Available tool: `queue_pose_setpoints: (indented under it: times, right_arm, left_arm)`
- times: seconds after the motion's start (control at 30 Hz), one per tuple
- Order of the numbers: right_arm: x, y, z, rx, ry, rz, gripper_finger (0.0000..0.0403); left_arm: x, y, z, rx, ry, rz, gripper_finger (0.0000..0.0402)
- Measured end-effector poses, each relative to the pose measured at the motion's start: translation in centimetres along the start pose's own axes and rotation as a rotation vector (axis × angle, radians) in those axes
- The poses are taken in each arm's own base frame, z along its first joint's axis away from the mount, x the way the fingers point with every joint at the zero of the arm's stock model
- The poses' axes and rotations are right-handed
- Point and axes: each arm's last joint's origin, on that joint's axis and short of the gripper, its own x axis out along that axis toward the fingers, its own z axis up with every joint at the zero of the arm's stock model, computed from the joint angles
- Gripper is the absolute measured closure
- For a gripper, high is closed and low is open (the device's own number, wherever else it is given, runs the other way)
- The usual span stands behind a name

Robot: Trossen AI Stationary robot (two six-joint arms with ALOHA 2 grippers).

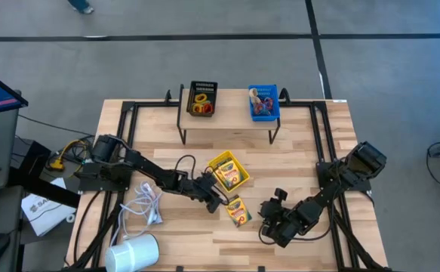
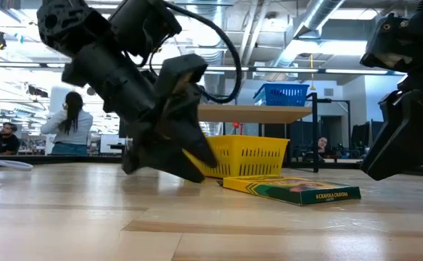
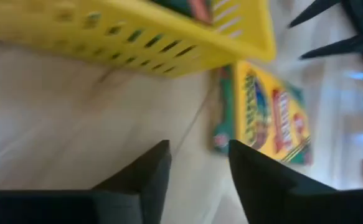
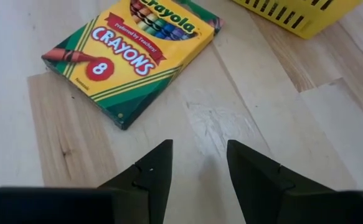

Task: Pick & Place Office Desk Supplies
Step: Put the yellow crayon box into the yellow bin

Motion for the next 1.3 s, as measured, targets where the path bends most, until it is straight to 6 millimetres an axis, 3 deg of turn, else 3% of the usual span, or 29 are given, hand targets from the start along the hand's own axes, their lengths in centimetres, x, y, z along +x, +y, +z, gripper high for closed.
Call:
queue_pose_setpoints:
  times: [0.17, 0.4, 0.57, 0.83, 1.3]
  right_arm:
    - [0.0, 0.0, 0.0, 0.003, -0.002, 0.002, 0.0253]
    - [-0.1, 0.1, 0.0, 0.001, -0.003, 0.006, 0.0253]
    - [-0.1, 0.2, -0.1, -0.002, -0.003, 0.011, 0.0253]
    - [-0.2, 0.3, -0.2, -0.002, -0.006, 0.018, 0.0253]
    - [-0.2, 0.3, -0.2, -0.001, -0.007, 0.02, 0.0253]
  left_arm:
    - [2.4, -0.3, -0.3, -0.026, -0.002, -0.166, 0.021]
    - [3.0, -0.6, -0.3, 0.0, 0.034, -0.153, 0.0224]
    - [2.7, -0.5, -0.4, -0.003, 0.072, -0.123, 0.0237]
    - [0.5, -0.8, -0.2, 0.027, 0.073, 0.008, 0.024]
    - [0.1, -1.2, 0.1, 0.052, 0.042, -0.013, 0.0258]
